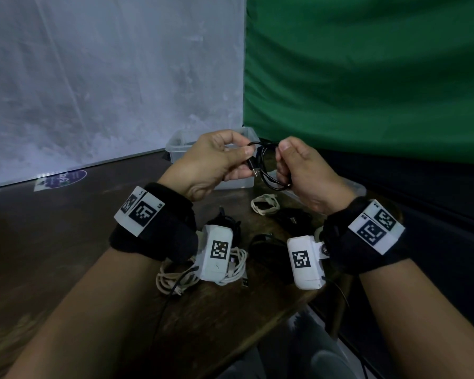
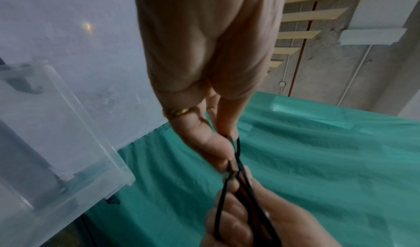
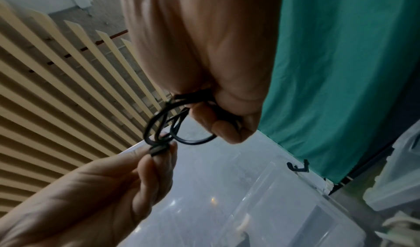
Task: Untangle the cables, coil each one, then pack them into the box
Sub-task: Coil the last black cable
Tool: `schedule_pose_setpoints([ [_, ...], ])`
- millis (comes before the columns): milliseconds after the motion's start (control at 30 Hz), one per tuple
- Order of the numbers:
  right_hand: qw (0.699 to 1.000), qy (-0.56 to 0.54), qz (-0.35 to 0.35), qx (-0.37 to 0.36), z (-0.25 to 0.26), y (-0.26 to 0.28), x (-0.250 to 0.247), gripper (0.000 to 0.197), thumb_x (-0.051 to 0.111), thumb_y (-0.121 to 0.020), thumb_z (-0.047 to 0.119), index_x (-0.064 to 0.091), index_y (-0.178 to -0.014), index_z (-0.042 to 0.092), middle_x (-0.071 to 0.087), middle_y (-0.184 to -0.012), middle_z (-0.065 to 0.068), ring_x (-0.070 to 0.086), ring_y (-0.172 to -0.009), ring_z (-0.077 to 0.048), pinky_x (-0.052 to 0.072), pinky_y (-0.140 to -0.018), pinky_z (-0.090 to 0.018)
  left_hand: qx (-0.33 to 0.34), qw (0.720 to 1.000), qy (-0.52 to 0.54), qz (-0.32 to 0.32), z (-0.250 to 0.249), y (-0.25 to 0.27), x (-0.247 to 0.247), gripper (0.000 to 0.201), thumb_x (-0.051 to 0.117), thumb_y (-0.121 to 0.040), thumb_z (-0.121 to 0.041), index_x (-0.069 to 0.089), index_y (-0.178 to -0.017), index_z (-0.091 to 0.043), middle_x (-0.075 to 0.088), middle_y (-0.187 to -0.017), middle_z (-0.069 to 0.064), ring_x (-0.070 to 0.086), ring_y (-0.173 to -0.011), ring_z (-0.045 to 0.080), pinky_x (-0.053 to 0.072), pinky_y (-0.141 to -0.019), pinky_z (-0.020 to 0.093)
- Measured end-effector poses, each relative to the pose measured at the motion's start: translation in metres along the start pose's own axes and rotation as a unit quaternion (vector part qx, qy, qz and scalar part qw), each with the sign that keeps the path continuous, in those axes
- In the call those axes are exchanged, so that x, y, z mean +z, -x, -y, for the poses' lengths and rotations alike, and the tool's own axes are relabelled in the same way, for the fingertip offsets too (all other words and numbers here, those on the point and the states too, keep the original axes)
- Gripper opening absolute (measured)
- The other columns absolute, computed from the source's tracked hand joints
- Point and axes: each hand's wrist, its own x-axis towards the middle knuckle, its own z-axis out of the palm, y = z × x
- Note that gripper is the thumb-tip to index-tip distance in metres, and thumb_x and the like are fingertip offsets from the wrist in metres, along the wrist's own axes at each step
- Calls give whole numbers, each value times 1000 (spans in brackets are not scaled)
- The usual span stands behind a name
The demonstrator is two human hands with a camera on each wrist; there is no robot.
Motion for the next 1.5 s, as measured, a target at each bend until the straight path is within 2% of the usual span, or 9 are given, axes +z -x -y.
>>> schedule_pose_setpoints([
  [133,997,68,-10,-21,-5,-1,-1,31,33,-103,21,45,-74,18,40,-63,3,39,-56,-10,36,-58,-27,-28,999,-23,11,-4,3,-1,12,56,-90,-2,55,-80,-8,55,-68,5,56,-46,4,55,-54,17],
  [333,1000,18,-12,-17,-3,0,3,32,32,-103,20,45,-75,15,38,-61,2,37,-53,-8,35,-55,-23,-48,998,31,13,1,1,1,17,55,-90,1,53,-76,-8,65,-55,0,63,-48,7,57,-57,19],
  [467,991,-132,-12,21,1,2,5,33,31,-104,18,44,-74,12,37,-53,7,33,-47,-4,32,-48,-17,-43,999,-3,33,3,0,0,17,58,-90,-8,53,-76,-16,66,-67,0,65,-60,8,54,-54,17],
  [633,986,-159,-11,40,3,3,8,32,31,-104,17,44,-75,12,45,-49,13,34,-42,0,29,-45,-15,-57,993,11,103,4,3,1,17,53,-93,-7,48,-78,-14,63,-88,14,66,-72,18,57,-73,28],
  [800,990,-127,5,58,9,6,7,31,33,-103,17,46,-76,11,42,-39,12,33,-38,1,28,-43,-14,-48,992,-17,113,3,5,-3,19,54,-88,4,50,-76,-9,69,-75,7,68,-68,10,58,-62,20],
  [1000,983,-152,13,101,7,5,6,31,37,-102,25,49,-76,13,36,-44,12,30,-40,-4,26,-51,-24,-30,990,-53,131,1,8,-4,18,55,-87,7,49,-78,-7,68,-84,11,63,-58,7,52,-55,14],
  [1100,987,-137,22,76,10,7,8,32,31,-104,22,43,-76,13,41,-39,11,33,-37,0,29,-47,-19,-35,992,-27,116,2,8,-3,18,52,-88,8,48,-77,-6,68,-66,2,63,-52,3,47,-49,11],
  [1333,994,-94,14,55,4,5,6,34,30,-104,24,41,-74,13,32,-43,9,27,-42,-7,32,-42,-17,-47,993,35,106,5,5,-3,19,53,-87,6,50,-76,-9,67,-67,1,67,-63,6,55,-61,18],
  [1500,994,-78,6,73,2,4,2,34,33,-103,29,44,-75,14,43,-50,0,41,-46,-11,40,-45,-21,-38,992,25,118,6,5,-1,19,54,-86,8,49,-76,-7,71,-70,2,68,-64,8,54,-57,17],
])
